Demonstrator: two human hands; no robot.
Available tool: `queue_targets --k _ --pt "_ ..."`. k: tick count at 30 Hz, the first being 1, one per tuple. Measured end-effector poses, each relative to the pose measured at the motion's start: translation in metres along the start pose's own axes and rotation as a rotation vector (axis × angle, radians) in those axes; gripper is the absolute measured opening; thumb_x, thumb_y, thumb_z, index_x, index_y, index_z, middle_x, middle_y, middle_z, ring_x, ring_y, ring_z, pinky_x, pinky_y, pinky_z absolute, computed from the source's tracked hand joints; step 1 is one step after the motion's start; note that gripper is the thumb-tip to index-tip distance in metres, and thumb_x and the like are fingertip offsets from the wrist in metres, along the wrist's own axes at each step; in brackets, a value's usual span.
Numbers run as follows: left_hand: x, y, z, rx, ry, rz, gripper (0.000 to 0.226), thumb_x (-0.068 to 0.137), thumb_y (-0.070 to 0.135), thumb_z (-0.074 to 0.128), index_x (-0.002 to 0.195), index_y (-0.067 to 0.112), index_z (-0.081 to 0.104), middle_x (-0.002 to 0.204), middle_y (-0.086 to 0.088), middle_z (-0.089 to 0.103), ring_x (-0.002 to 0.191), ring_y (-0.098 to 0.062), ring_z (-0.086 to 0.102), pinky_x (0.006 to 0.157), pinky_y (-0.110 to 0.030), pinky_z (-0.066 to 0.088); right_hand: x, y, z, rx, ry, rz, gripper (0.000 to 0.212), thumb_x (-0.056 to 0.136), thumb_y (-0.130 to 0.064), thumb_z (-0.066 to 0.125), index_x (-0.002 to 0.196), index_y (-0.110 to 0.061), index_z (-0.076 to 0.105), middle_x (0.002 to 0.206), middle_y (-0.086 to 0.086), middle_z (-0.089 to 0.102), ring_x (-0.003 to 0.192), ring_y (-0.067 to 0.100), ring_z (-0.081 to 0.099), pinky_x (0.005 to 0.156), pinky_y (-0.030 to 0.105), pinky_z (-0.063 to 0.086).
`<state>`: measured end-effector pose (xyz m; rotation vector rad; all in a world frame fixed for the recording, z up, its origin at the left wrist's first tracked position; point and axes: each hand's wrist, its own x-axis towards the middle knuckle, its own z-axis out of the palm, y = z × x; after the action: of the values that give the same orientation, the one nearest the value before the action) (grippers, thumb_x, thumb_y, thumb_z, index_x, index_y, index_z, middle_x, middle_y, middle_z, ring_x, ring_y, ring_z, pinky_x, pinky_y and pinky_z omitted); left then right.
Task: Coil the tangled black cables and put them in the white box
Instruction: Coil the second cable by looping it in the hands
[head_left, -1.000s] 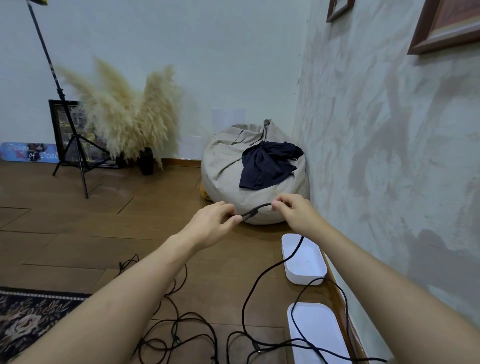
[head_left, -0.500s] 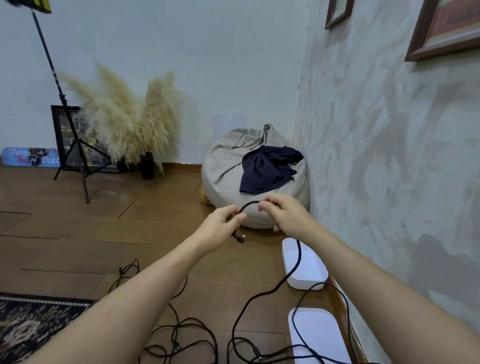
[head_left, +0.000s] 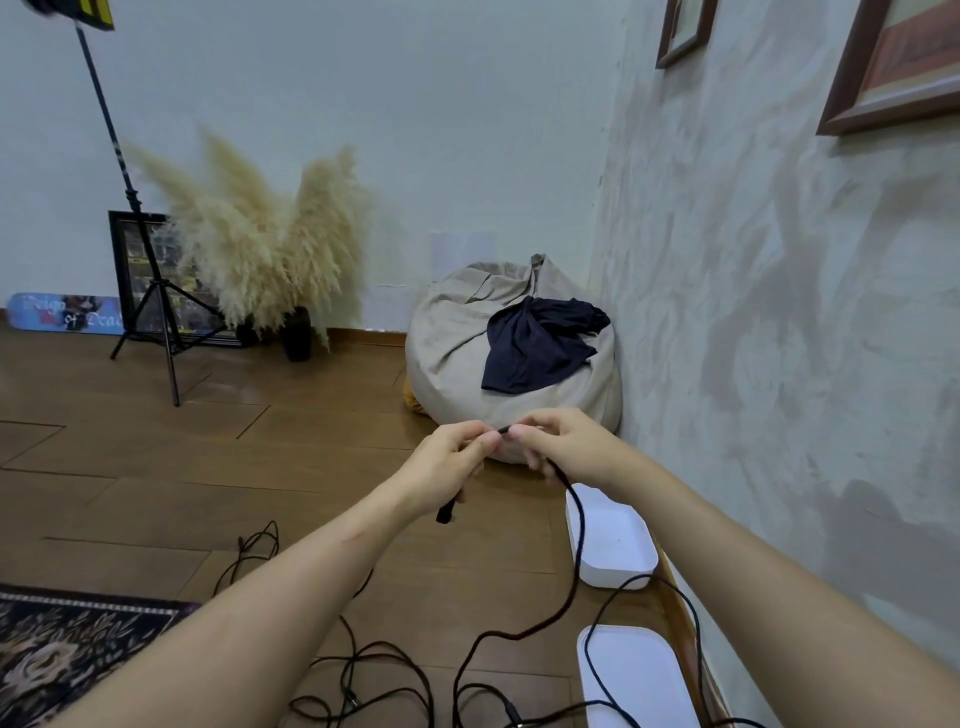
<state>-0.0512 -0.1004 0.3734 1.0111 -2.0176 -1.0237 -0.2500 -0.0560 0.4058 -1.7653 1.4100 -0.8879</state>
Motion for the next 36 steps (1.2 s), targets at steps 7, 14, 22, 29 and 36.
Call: queue_targets --k 7,14,22,29,36 --pt "0.003 -0.010 0.000 0.046 0.003 -0.035 0.020 0.103 0.028 0.058 0.096 0.020 0.075 0.077 0.008 0.066 0.071 -0.008 0.058 0.075 -0.034 0.051 0.009 0.004 -0.004 -0.069 0.268 -0.013 0.025 0.107 -0.022 0.046 0.097 -0.019 0.069 0.053 -0.010 0.052 0.048 0.003 0.043 0.046 0.018 0.034" --pt "0.001 -0.008 0.007 -0.296 -0.008 -0.135 0.023 0.109 0.019 0.050 0.112 0.009 0.070 0.086 -0.004 0.073 0.071 -0.016 0.065 0.072 -0.037 0.059 0.006 0.009 -0.006 -0.297 0.154 -0.010 0.017 0.104 -0.027 0.049 0.101 -0.025 0.066 0.073 -0.001 0.068 0.060 0.007 0.057 0.060 0.033 0.049" --pt "0.001 0.000 0.008 -0.433 -0.196 -0.207 0.022 0.106 0.017 0.056 0.115 0.004 0.071 0.097 -0.007 0.074 0.088 -0.016 0.068 0.089 -0.033 0.060 0.008 -0.001 -0.013 -0.312 0.271 -0.131 0.015 0.099 -0.029 0.059 0.093 -0.023 0.071 0.082 -0.001 0.069 0.080 0.014 0.061 0.071 0.032 0.043" --pt "0.000 0.009 0.008 -0.525 -0.140 -0.284 0.035 0.107 0.030 0.053 0.116 0.001 0.070 0.108 -0.015 0.077 0.093 -0.021 0.074 0.085 -0.029 0.062 0.007 0.008 -0.020 -0.250 0.354 -0.157 0.015 0.100 -0.034 0.059 0.094 -0.029 0.072 0.079 -0.006 0.069 0.078 0.010 0.060 0.075 0.035 0.047" --pt "-0.002 0.027 -0.001 -0.643 -0.316 -0.239 0.028 0.106 0.014 0.054 0.130 0.002 0.062 0.125 -0.014 0.072 0.109 -0.023 0.072 0.092 -0.030 0.059 0.008 0.014 -0.023 -0.243 0.545 -0.108 0.011 0.098 -0.034 0.063 0.098 -0.032 0.073 0.090 -0.015 0.072 0.087 0.004 0.063 0.080 0.033 0.051"
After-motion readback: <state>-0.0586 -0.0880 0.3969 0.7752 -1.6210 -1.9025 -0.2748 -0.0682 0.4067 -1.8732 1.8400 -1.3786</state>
